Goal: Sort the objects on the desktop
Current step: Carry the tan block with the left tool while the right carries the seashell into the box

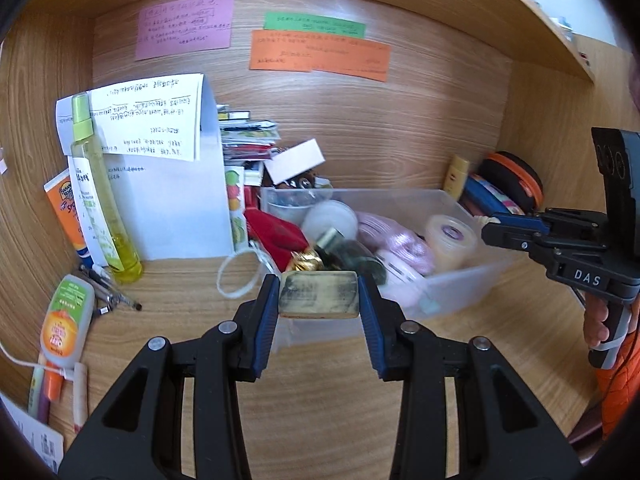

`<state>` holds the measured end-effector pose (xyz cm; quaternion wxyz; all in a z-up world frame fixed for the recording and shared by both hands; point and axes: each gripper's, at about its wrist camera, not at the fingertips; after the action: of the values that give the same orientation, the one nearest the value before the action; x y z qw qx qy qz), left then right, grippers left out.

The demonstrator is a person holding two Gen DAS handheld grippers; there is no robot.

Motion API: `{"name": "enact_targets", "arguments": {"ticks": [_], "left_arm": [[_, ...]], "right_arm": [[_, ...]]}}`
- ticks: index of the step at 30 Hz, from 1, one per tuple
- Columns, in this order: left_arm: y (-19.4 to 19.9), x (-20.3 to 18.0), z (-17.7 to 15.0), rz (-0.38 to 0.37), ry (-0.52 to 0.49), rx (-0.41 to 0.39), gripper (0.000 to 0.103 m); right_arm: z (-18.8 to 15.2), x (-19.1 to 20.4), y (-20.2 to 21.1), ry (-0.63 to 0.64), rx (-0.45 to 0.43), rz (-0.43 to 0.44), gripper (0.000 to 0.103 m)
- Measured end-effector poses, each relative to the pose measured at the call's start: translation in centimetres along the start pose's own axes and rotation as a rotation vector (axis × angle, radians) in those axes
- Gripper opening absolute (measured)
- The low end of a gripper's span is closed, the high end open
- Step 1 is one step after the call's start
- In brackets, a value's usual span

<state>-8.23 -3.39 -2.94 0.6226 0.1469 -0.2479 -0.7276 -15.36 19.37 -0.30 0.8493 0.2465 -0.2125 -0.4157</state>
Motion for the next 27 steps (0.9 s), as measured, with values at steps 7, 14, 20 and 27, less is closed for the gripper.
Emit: {"name": "enact_targets", "arguments": {"ticks": [7, 14, 20, 27], "left_arm": [[-2.1, 1.1, 1.7, 0.031, 0.01, 0.001, 0.039], [-4.4, 1.5, 1.6, 0.012, 0.053, 0.01, 0.039], [-4.8, 1.5, 1.2, 0.021, 0.051, -0.002, 0.039], [-4.7, 1.1, 1.0, 0.042, 0.024, -0.018, 0.039]], "right_arm": [[2.1, -0.8, -1.8, -0.077, -0.015, 0.038, 0.018], [0.3, -1.5, -4.1, -0.12, 0.044, 0.059, 0.018], [-0.6, -1.5, -4.9, -0.107, 0.065, 0.057, 0.018], [-1.1, -1.3, -5.3, -0.087, 0.065, 0.026, 0.018]]}}
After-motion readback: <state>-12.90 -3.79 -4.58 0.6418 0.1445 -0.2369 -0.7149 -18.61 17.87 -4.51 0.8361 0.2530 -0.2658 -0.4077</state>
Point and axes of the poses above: each gripper's, at about its wrist camera, not at the fingertips, and y roughly against the way its jaws point, x to its left, z to its top, and after that the axes turned 12 degrees about -y, right-handed
